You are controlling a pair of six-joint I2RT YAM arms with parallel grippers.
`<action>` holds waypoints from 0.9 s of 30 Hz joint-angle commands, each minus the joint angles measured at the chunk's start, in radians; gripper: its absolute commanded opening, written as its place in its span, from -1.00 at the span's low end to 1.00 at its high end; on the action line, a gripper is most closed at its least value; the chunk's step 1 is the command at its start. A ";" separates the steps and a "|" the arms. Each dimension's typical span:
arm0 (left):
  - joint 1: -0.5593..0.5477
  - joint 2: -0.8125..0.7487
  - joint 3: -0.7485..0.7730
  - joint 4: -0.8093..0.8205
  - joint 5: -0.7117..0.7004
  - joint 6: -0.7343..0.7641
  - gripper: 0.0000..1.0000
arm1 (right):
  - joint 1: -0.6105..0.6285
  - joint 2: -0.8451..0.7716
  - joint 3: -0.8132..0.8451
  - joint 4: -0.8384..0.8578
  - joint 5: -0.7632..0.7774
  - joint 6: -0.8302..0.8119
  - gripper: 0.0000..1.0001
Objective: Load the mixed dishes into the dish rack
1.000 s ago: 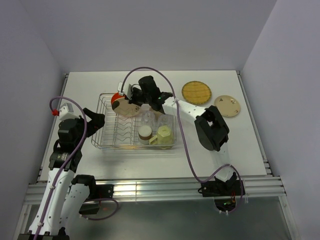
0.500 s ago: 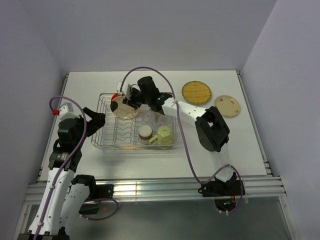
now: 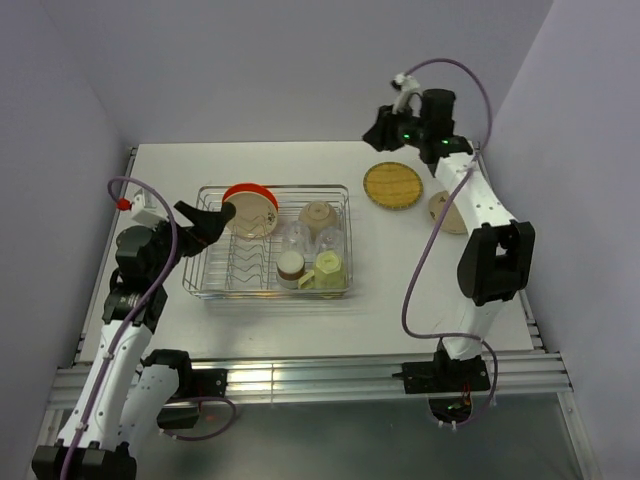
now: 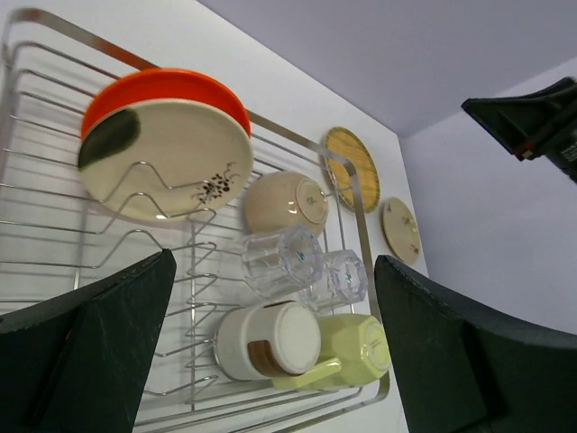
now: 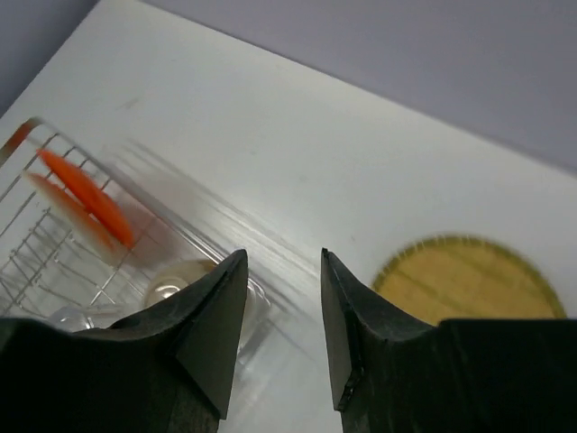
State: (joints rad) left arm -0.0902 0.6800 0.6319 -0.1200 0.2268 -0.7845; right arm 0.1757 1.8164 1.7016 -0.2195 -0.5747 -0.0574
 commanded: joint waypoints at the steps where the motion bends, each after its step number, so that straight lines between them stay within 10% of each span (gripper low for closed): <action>1: -0.002 0.049 -0.009 0.120 0.111 -0.032 0.98 | -0.132 0.020 -0.088 -0.087 -0.051 0.287 -0.10; 27: -0.005 0.198 0.000 0.252 0.167 -0.101 0.98 | -0.377 0.469 0.216 -0.314 0.223 0.355 -0.11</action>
State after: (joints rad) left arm -0.0906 0.8902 0.6128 0.0704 0.3748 -0.8673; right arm -0.2035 2.2559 1.8851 -0.5285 -0.3744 0.2607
